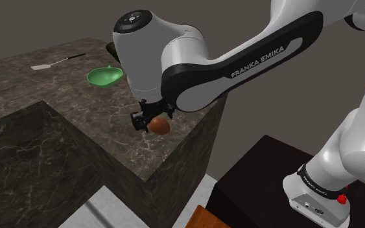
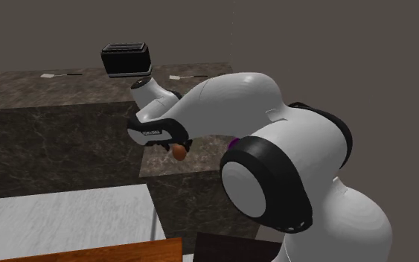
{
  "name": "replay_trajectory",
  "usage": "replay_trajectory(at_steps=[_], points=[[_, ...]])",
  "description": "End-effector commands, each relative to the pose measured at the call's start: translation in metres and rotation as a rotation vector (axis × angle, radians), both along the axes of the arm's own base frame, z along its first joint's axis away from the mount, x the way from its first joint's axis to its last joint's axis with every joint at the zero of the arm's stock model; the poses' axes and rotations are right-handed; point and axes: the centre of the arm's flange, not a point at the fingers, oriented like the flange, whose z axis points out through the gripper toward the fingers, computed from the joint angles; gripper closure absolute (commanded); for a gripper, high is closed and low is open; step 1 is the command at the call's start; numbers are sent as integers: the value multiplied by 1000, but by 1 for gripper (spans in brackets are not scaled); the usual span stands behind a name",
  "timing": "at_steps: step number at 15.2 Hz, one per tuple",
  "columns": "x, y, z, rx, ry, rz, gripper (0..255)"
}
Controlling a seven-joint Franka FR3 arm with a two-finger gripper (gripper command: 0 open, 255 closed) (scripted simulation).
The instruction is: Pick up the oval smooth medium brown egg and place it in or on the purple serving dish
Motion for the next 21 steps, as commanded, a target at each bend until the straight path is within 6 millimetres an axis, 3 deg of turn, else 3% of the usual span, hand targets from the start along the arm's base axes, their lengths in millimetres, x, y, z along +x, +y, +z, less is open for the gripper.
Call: replay_trajectory(at_steps=[1,3,10,11,21], points=[[2,-2,-9,0,-1,0,0],[3,-3,-17,0,-1,0,0],[3,-3,-17,0,0,0,0],[3,-3,-17,0,0,0,255],[3,-3,-12,0,0,0,255]])
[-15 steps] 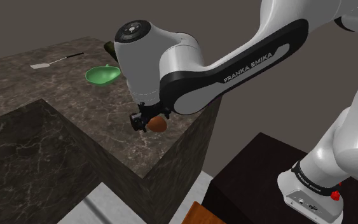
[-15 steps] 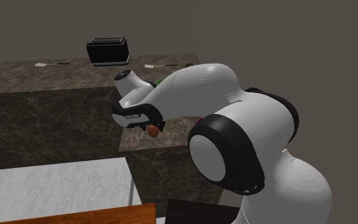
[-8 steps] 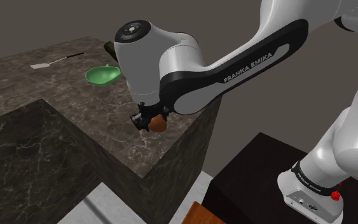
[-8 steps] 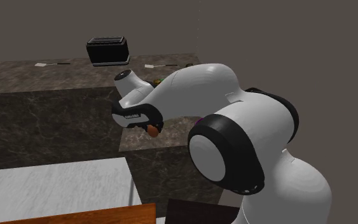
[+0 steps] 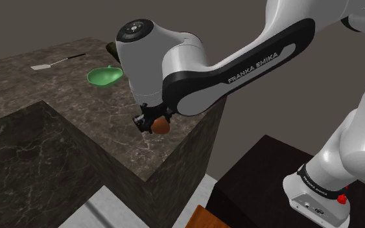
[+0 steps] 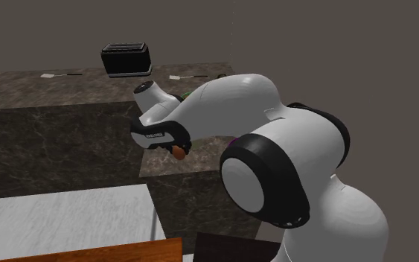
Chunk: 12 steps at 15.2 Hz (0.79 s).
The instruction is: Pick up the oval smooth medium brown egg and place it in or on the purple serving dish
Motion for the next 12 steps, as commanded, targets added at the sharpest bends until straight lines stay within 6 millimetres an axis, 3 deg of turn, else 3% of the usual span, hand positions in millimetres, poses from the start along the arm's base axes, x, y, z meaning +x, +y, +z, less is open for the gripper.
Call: replay_trajectory(at_steps=[1,12], points=[[0,0,8,0,0,1,255],[0,0,66,0,0,1,255]])
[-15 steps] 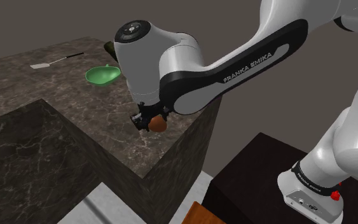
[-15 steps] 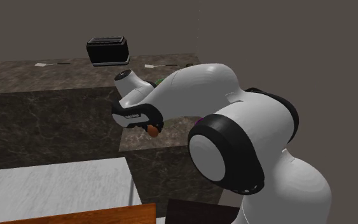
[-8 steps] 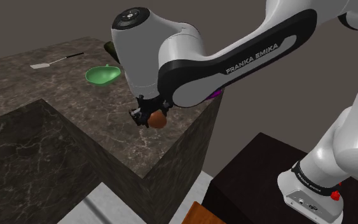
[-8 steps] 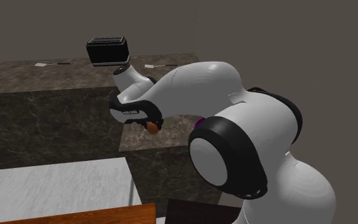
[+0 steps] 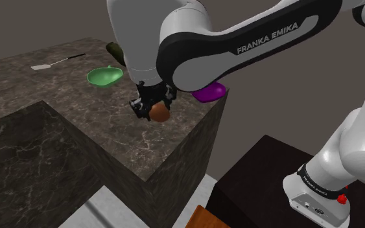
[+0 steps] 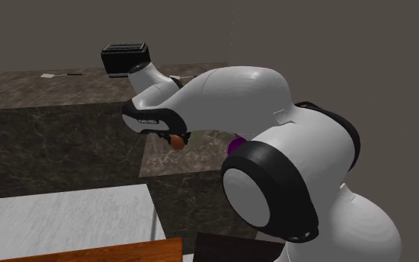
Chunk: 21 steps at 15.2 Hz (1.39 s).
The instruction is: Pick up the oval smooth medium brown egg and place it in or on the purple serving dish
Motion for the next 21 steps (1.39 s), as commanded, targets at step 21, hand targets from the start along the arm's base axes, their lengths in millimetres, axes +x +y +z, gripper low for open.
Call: replay_trajectory(at_steps=[21], points=[[17,-130,60,0,0,0,255]])
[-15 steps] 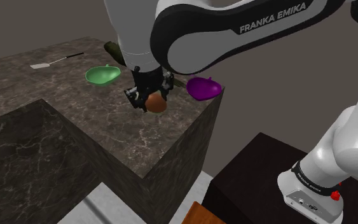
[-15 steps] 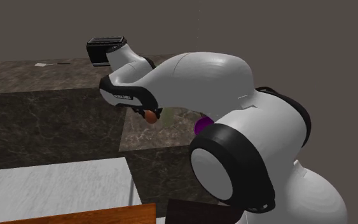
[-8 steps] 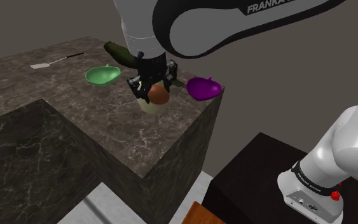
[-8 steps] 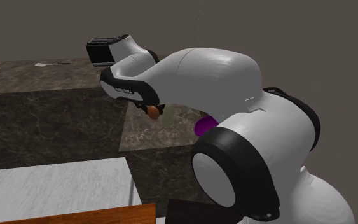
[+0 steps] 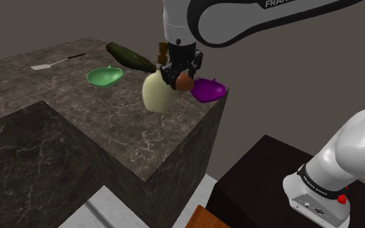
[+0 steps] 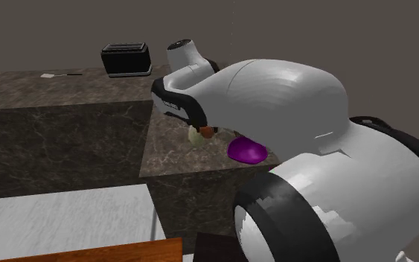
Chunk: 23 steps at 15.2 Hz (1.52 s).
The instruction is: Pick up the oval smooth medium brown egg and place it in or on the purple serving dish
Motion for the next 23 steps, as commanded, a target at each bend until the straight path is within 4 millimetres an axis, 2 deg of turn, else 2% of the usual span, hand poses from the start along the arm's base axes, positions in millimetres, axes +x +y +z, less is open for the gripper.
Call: replay_trajectory(at_steps=[1,11,12,23], points=[[1,-25,-1,1,0,2,255],[20,-155,0,1,0,2,255],[23,-177,0,1,0,2,255],[23,-177,-58,1,0,2,255]])
